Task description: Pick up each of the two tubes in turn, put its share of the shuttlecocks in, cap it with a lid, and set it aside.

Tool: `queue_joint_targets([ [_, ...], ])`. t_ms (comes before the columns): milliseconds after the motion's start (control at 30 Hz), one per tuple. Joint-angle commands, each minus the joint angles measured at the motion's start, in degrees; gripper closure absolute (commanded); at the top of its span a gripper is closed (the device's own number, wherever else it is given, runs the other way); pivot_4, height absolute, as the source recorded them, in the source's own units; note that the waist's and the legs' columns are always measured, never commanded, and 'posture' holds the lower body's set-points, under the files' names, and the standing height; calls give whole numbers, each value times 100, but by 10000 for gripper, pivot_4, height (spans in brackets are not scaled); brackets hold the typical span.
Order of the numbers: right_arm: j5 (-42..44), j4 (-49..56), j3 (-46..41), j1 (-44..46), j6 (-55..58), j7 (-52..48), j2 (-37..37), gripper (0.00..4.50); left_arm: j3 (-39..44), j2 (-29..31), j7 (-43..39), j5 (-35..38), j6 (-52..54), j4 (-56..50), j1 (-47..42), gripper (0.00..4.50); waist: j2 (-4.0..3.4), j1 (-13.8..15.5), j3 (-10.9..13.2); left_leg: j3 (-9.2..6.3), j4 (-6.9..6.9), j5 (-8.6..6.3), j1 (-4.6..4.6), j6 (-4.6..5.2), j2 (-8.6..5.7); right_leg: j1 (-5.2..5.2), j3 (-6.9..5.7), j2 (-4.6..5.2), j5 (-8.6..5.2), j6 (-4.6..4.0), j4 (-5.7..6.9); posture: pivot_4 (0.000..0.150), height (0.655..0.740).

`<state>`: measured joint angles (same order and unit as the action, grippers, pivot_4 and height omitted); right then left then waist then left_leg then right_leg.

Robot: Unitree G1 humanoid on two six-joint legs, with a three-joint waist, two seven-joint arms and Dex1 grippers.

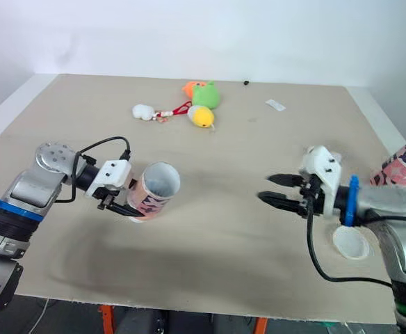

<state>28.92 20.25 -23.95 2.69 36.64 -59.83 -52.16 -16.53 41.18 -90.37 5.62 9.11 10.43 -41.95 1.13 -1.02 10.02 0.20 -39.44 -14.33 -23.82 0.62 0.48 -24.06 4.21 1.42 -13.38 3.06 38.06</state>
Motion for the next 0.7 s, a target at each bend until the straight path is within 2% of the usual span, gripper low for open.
queue_joint_targets([
  [33, 249, 373, -1218, -759, 150, -50, 46, 19528, -233, -125, -97, 8, -6, 9, 88, 20325, 0, 13, -1, 1, 0, 0, 2, 0, -1, 6, -6, 0, -3, 1, 0, 1500, 7323],
  [133, 246, 194, -1546, -1104, 168, 65, 31, 19528, -267, -214, -98, -16, -43, 73, 25, 20325, -2, -9, -2, 0, 0, 0, 11, 0, -1, 12, 2, 0, -5, 6, -2, 1500, 7323],
  [167, 201, 80, -1600, -1209, 119, 69, 39, 19528, -275, -234, -101, -24, -63, 98, 5, 20325, -1, -16, -1, 7, 0, 0, 27, 0, -1, 24, 8, 1, -22, 38, -3, 1500, 7323],
  [267, -38, -397, -1603, -1416, -73, 150, 72, 19528, -280, -271, -102, -43, -103, 138, -19, 20325, 2, -13, -1, 9, -1, 0, 75, 0, 0, 73, 9, 1, -23, 41, -13, 1500, 7323],
  [333, -162, -777, -1524, -1393, -194, 275, 85, 19528, -277, -274, -96, -47, -122, 151, -16, 20325, 0, -12, -1, 10, -3, 2, 75, 2, 0, 75, 10, 2, -27, 26, -17, 1500, 7323],
  [700, -747, -2878, -569, -47, -915, 784, 21, 19528, -219, -182, -63, -19, -86, 62, 55, 20325, -16, -19, -7, 24, 1, 1, 71, 2, -1, 70, 18, 2, -14, 48, -24, 1500, 7323],
])
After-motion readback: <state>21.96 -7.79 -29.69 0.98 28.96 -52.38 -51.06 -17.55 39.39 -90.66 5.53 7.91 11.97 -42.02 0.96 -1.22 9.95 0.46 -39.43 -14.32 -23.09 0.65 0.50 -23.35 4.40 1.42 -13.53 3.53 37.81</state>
